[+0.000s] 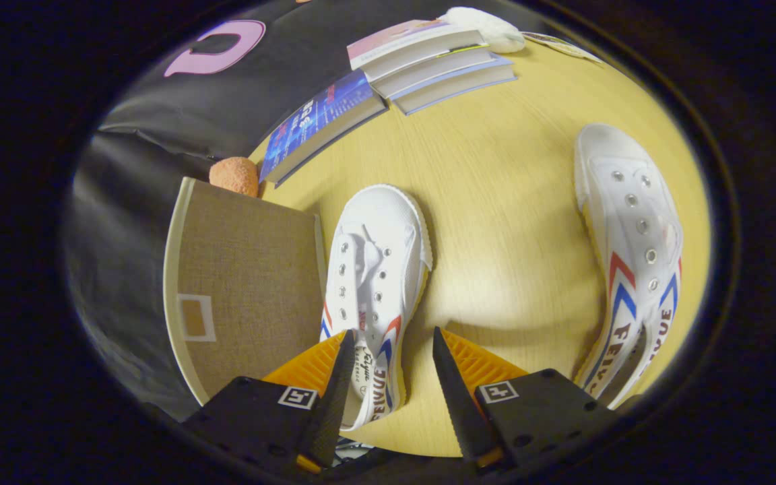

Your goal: Open the storage box then place both shoes into the box .Put the left shoe in first, then the right shoe, with the right side of both shoes facing outward in a uniform manner.

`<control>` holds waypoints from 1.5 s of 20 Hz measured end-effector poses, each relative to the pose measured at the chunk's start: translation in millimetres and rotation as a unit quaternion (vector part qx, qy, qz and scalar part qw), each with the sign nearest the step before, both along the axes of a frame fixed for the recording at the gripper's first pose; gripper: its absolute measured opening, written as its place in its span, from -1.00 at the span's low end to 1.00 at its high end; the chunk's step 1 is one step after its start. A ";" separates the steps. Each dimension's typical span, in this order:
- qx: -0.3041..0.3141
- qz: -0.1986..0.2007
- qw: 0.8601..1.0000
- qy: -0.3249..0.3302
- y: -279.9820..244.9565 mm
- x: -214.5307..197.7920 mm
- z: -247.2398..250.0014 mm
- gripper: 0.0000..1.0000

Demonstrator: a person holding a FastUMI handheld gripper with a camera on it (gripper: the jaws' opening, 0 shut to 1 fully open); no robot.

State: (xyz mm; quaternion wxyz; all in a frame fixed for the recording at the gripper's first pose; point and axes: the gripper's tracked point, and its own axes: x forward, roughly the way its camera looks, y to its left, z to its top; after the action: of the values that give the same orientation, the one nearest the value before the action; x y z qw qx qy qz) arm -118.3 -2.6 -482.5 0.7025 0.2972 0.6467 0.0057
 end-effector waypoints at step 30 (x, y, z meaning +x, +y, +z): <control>0.063 -0.116 0.982 -0.136 -23.0 78.9 125.7 -0.95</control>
State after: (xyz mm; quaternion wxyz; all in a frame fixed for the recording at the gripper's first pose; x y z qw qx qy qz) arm -39.4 -25.7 -356.8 0.7595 0.4106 0.5046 0.0049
